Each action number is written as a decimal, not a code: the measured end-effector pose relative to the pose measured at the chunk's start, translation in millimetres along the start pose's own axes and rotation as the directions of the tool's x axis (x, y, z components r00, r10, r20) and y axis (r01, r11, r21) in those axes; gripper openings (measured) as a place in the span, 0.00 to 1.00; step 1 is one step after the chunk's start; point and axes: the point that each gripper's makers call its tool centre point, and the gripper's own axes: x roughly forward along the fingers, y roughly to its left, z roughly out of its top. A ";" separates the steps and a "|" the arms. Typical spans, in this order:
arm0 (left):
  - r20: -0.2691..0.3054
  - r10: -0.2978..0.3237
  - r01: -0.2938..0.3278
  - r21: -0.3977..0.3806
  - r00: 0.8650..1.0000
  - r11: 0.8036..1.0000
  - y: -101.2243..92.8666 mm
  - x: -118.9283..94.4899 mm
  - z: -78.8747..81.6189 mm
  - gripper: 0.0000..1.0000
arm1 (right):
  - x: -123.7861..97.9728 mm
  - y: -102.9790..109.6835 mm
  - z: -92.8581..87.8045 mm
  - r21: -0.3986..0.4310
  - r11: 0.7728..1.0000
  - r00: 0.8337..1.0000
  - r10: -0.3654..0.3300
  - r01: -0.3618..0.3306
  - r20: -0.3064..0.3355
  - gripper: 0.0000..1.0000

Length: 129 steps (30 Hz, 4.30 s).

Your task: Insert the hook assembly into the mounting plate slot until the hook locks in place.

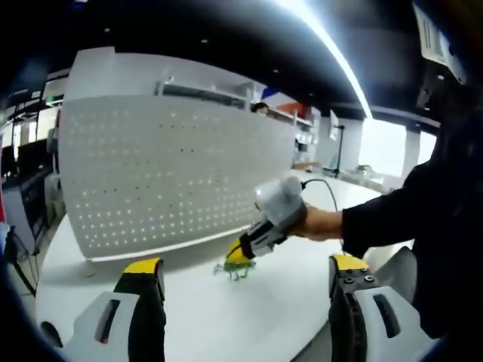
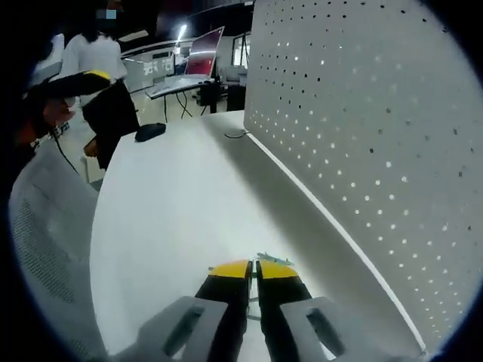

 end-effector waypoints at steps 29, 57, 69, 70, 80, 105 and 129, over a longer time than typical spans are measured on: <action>0.002 0.003 -0.003 0.032 1.000 0.999 -2.2 12.3 9.9 0.77 | -83.7 19.6 84.4 0.025 0.999 0.953 -0.046 0.040 0.299 0.00; 0.033 -0.019 0.015 0.107 0.999 0.994 -4.8 33.1 37.0 0.44 | -130.5 58.4 132.2 -0.018 1.000 0.879 -0.002 0.012 0.476 0.00; 0.009 -0.020 0.017 0.198 1.000 0.980 -5.8 43.5 39.3 0.29 | -136.2 58.4 137.2 -0.008 1.000 0.865 -0.009 0.015 0.502 0.00; 0.008 -0.018 0.016 0.176 1.000 0.984 -4.7 43.9 37.8 0.29 | -137.4 57.8 138.0 -0.006 1.000 0.862 -0.010 0.015 0.507 0.00; 0.036 -0.060 0.059 0.025 0.998 0.998 -8.1 41.3 38.7 0.18 | -139.1 57.7 139.5 -0.004 1.000 0.853 -0.012 0.016 0.522 0.00; 0.041 -0.056 0.053 0.069 0.998 0.996 -9.4 40.2 46.7 0.08 | -139.1 61.5 137.4 -0.025 1.000 0.851 0.003 0.012 0.525 0.00; 0.038 -0.002 -0.003 0.131 0.999 0.991 -4.5 43.3 45.2 0.09 | -137.4 59.5 131.4 -0.004 1.000 0.856 -0.004 0.007 0.517 0.00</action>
